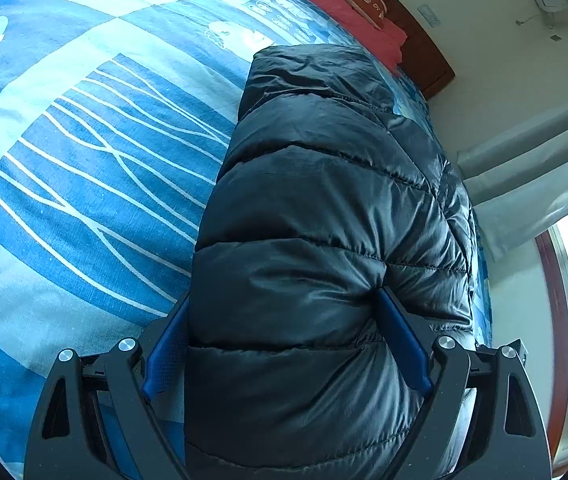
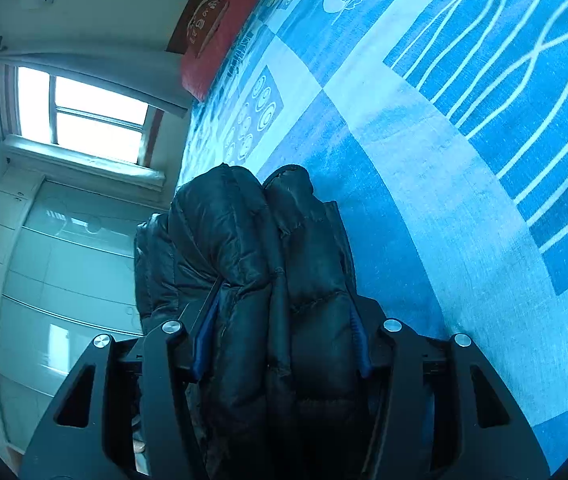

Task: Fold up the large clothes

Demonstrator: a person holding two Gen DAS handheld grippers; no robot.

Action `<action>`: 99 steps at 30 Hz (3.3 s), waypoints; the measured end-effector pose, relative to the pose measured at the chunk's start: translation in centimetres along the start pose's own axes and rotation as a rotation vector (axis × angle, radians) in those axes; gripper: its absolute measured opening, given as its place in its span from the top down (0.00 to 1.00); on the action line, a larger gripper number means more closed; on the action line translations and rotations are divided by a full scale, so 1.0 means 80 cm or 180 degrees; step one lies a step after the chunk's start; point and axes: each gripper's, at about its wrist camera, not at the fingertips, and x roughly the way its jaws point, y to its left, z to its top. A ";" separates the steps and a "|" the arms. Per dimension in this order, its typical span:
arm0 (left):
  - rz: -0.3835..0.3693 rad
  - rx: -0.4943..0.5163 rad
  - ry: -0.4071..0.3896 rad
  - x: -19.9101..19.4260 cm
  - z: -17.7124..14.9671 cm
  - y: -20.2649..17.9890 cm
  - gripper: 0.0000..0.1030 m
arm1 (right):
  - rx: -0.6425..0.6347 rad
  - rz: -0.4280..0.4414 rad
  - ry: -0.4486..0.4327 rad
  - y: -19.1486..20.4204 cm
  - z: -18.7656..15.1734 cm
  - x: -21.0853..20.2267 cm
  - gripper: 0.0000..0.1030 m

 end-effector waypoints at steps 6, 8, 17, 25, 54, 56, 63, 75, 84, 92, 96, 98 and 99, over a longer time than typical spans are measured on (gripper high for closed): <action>-0.0107 -0.0071 0.0094 -0.005 0.010 0.005 0.15 | 0.0023 0.0050 -0.0037 -0.001 -0.005 -0.017 0.41; -0.0187 -0.0154 0.0117 -0.008 0.012 0.011 0.15 | 0.0029 0.0064 -0.0050 -0.002 -0.007 -0.023 0.39; -0.0278 -0.0326 0.0005 -0.046 0.009 0.033 0.15 | 0.0002 -0.0231 -0.0310 -0.002 -0.021 -0.084 0.28; 0.0412 0.0300 -0.0475 -0.119 -0.026 -0.009 0.16 | -0.0793 -0.1162 -0.0646 0.079 -0.088 -0.152 0.28; 0.0893 0.1415 -0.0952 -0.236 -0.208 -0.117 0.16 | -0.2454 -0.2030 -0.0918 0.227 -0.320 -0.210 0.22; 0.0901 0.1424 -0.0967 -0.239 -0.212 -0.118 0.15 | -0.2456 -0.2030 -0.0919 0.227 -0.324 -0.210 0.22; 0.0952 0.1456 -0.1045 -0.249 -0.224 -0.121 0.16 | -0.2495 -0.2012 -0.0931 0.231 -0.333 -0.210 0.22; 0.1013 0.1498 -0.1079 -0.252 -0.231 -0.125 0.16 | -0.2519 -0.2011 -0.0969 0.235 -0.339 -0.213 0.22; 0.1038 0.1477 -0.1101 -0.255 -0.231 -0.124 0.15 | -0.2518 -0.1993 -0.0966 0.236 -0.339 -0.214 0.22; 0.1032 0.1466 -0.1104 -0.256 -0.232 -0.125 0.16 | -0.2521 -0.1993 -0.0967 0.237 -0.340 -0.213 0.22; 0.1025 0.1467 -0.1104 -0.256 -0.232 -0.125 0.15 | -0.2525 -0.1988 -0.0964 0.238 -0.340 -0.213 0.22; 0.1027 0.1474 -0.1101 -0.256 -0.231 -0.124 0.15 | -0.2533 -0.1989 -0.0964 0.240 -0.341 -0.213 0.22; 0.1035 0.1475 -0.1103 -0.256 -0.231 -0.124 0.15 | -0.2535 -0.1989 -0.0963 0.240 -0.341 -0.212 0.22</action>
